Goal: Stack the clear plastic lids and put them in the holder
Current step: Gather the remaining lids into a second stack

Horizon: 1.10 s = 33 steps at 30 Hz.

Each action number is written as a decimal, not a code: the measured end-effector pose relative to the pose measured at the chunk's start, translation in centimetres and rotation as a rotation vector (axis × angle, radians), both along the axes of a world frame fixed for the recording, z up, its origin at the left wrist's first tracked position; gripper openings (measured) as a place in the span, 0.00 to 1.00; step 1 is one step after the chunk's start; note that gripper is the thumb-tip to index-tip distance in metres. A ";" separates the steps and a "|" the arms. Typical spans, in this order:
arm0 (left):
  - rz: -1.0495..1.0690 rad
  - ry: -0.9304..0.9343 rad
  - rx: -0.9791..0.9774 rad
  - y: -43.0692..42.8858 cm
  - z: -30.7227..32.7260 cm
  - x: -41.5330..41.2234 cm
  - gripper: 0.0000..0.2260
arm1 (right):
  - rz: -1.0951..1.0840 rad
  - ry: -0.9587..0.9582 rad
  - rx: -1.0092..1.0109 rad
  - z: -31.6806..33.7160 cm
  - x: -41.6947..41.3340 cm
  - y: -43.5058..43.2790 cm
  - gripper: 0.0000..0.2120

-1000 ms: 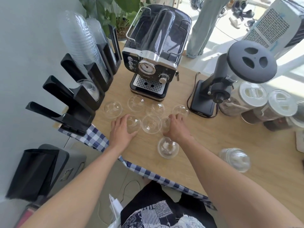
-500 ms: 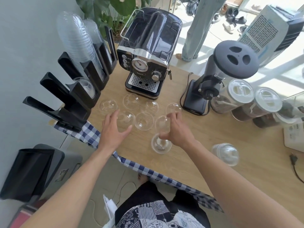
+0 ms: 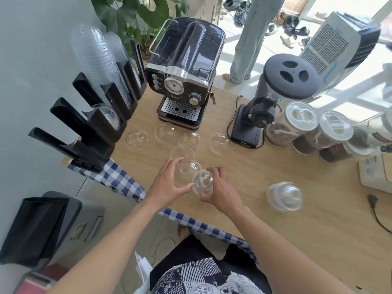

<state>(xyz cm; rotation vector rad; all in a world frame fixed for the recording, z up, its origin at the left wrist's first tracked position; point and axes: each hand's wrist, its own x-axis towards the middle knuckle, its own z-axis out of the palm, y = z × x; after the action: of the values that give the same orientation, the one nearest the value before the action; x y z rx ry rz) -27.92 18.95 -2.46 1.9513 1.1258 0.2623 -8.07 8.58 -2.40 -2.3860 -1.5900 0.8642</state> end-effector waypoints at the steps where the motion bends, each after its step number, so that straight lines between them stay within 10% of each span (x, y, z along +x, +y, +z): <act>1: -0.018 0.005 -0.006 -0.3 -0.1 0.1 0.43 | -0.016 0.009 0.011 -0.2 0.0 -0.1 0.40; 11: -0.152 0.032 -0.043 -1.6 -1.0 2.1 0.43 | -0.136 0.147 0.009 -2.0 1.2 -1.6 0.56; 26: -0.272 0.118 -0.065 -1.5 -1.0 4.5 0.48 | -0.222 0.158 -0.102 -0.9 6.7 -0.2 0.35; 33: 0.060 0.181 0.133 2.6 -0.6 3.5 0.37 | -0.240 0.080 -0.012 0.1 9.2 6.0 0.39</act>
<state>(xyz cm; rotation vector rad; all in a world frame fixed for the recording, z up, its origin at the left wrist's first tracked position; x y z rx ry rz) -24.45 21.59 -3.06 2.0937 1.3143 0.1997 1.09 14.62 -2.31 -2.4517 -1.2403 0.9086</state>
